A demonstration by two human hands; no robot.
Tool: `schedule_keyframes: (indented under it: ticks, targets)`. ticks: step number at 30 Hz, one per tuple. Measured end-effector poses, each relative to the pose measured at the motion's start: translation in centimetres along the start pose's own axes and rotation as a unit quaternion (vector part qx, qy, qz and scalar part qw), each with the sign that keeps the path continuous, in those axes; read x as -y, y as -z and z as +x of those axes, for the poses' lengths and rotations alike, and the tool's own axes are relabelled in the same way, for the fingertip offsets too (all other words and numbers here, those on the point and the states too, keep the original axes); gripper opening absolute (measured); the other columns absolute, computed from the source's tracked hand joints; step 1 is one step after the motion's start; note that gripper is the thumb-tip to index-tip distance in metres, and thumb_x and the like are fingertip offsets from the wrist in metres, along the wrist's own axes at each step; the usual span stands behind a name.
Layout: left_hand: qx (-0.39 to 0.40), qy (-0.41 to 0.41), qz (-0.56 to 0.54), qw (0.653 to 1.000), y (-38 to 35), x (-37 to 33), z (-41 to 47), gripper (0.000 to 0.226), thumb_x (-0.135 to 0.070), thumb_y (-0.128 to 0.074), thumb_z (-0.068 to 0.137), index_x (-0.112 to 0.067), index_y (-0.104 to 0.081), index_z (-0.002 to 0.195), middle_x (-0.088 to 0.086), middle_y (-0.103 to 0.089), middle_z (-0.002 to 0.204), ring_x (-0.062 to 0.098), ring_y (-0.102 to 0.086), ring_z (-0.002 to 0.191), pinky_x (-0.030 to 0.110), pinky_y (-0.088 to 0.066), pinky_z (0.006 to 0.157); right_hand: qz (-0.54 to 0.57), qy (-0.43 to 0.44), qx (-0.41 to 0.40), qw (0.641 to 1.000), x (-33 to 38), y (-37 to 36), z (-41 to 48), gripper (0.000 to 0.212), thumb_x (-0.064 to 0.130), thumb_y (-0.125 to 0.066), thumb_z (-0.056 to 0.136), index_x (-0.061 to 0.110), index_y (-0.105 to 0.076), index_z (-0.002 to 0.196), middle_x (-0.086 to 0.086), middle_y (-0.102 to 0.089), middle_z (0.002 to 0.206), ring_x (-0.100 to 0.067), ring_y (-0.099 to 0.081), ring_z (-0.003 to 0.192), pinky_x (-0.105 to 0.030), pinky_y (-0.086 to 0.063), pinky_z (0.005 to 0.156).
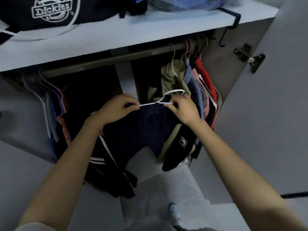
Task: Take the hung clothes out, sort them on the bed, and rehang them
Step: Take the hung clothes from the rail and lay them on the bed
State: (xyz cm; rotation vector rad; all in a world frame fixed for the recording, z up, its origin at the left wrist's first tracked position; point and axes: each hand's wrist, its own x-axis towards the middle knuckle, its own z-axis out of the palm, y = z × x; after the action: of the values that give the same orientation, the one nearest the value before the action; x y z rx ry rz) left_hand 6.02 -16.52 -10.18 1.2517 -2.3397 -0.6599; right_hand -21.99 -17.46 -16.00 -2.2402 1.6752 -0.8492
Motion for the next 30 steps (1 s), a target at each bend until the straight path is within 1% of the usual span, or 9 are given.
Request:
schedule_keyframes:
  ticks: [2, 4, 6, 9, 15, 17, 23, 27, 30]
  targets:
    - [-0.023, -0.024, 0.016, 0.999, 0.5, 0.2, 0.5, 0.011, -0.019, -0.065, 0.094, -0.018, -0.074, 0.099, -0.019, -0.062, 0.092, -0.002, -0.059, 0.088, 0.025, -0.047, 0.084, 0.004, -0.022, -0.023, 0.999, 1.4, 0.6, -2.2, 0.038, 0.046, -0.06, 0.093, 0.015, -0.055, 0.071, 0.002, -0.056, 0.07, -0.019, -0.05, 0.074, -0.032, -0.03, 0.058]
    - [-0.029, -0.034, 0.004, 0.999, 0.8, 0.2, 0.9, 0.011, -0.018, -0.066, 0.094, -0.015, -0.075, 0.098, -0.016, -0.063, 0.09, 0.001, -0.06, 0.086, 0.03, -0.048, 0.085, 0.031, -0.059, -0.043, 0.997, 2.9, 0.9, -4.7, 0.041, 0.047, -0.059, 0.094, 0.016, -0.051, 0.068, 0.005, -0.05, 0.063, -0.019, -0.05, 0.064, -0.035, -0.034, 0.055]
    - [-0.004, -0.051, -0.022, 0.998, 0.2, -0.5, 1.3, 0.008, -0.017, -0.067, 0.093, -0.019, -0.074, 0.096, -0.009, -0.066, 0.089, 0.008, -0.063, 0.086, 0.025, -0.047, 0.083, 0.043, -0.105, -0.072, 0.991, 3.7, 1.4, -7.3, 0.041, 0.047, -0.059, 0.093, 0.016, -0.053, 0.068, 0.007, -0.048, 0.06, -0.015, -0.048, 0.061, -0.035, -0.036, 0.055]
    - [0.031, -0.089, -0.051, 0.994, -2.1, -2.4, 2.0, 0.008, -0.017, -0.067, 0.093, -0.02, -0.074, 0.095, -0.007, -0.066, 0.089, 0.006, -0.063, 0.085, 0.016, -0.044, 0.08, 0.022, -0.171, -0.102, 0.98, 4.0, 3.3, -11.1, 0.037, 0.048, -0.061, 0.092, 0.019, -0.057, 0.07, 0.01, -0.048, 0.058, -0.011, -0.046, 0.061, -0.031, -0.033, 0.056]
    - [0.062, -0.162, -0.099, 0.98, -9.7, -8.9, 3.1, 0.007, -0.011, -0.07, 0.09, -0.012, -0.074, 0.096, 0.0, -0.067, 0.088, -0.002, -0.061, 0.086, 0.014, -0.043, 0.084, -0.016, -0.291, -0.153, 0.944, 2.5, 8.2, -20.4, 0.042, 0.054, -0.06, 0.09, 0.015, -0.062, 0.074, 0.003, -0.062, 0.068, -0.021, -0.057, 0.069, -0.035, -0.046, 0.063]
    - [0.07, -0.193, -0.105, 0.973, -12.6, -12.0, 3.1, 0.007, -0.01, -0.071, 0.089, -0.012, -0.075, 0.095, -0.005, -0.068, 0.089, -0.004, -0.06, 0.085, 0.015, -0.044, 0.085, -0.023, -0.329, -0.18, 0.927, 1.9, 9.9, -24.2, 0.044, 0.055, -0.059, 0.09, 0.014, -0.061, 0.074, 0.002, -0.063, 0.068, -0.023, -0.057, 0.07, -0.036, -0.048, 0.064]
    - [0.115, -0.276, -0.117, 0.947, -22.4, -23.4, 1.7, 0.006, -0.021, -0.071, 0.09, -0.027, -0.074, 0.09, -0.021, -0.065, 0.085, -0.001, -0.06, 0.085, 0.029, -0.047, 0.086, -0.016, -0.449, -0.258, 0.855, 1.6, 15.3, -37.8, 0.038, 0.053, -0.062, 0.088, 0.017, -0.063, 0.078, 0.005, -0.064, 0.07, -0.02, -0.058, 0.073, -0.035, -0.046, 0.065]
    - [0.166, -0.315, -0.135, 0.925, -29.6, -32.0, -1.9, 0.01, -0.024, -0.07, 0.091, -0.017, -0.077, 0.094, -0.01, -0.067, 0.088, 0.01, -0.064, 0.088, 0.035, -0.049, 0.088, -0.023, -0.52, -0.292, 0.802, 2.2, 18.4, -48.5, 0.034, 0.049, -0.062, 0.09, 0.017, -0.064, 0.082, 0.002, -0.064, 0.073, -0.023, -0.059, 0.075, -0.037, -0.048, 0.069]
    - [0.216, -0.343, -0.139, 0.904, -34.9, -38.4, -5.5, 0.012, -0.027, -0.069, 0.092, -0.018, -0.076, 0.096, -0.013, -0.066, 0.089, 0.004, -0.062, 0.088, 0.032, -0.049, 0.089, -0.03, -0.572, -0.328, 0.752, 3.0, 20.0, -56.4, 0.033, 0.048, -0.063, 0.09, 0.017, -0.065, 0.08, 0.006, -0.06, 0.07, -0.019, -0.057, 0.072, -0.032, -0.043, 0.063]
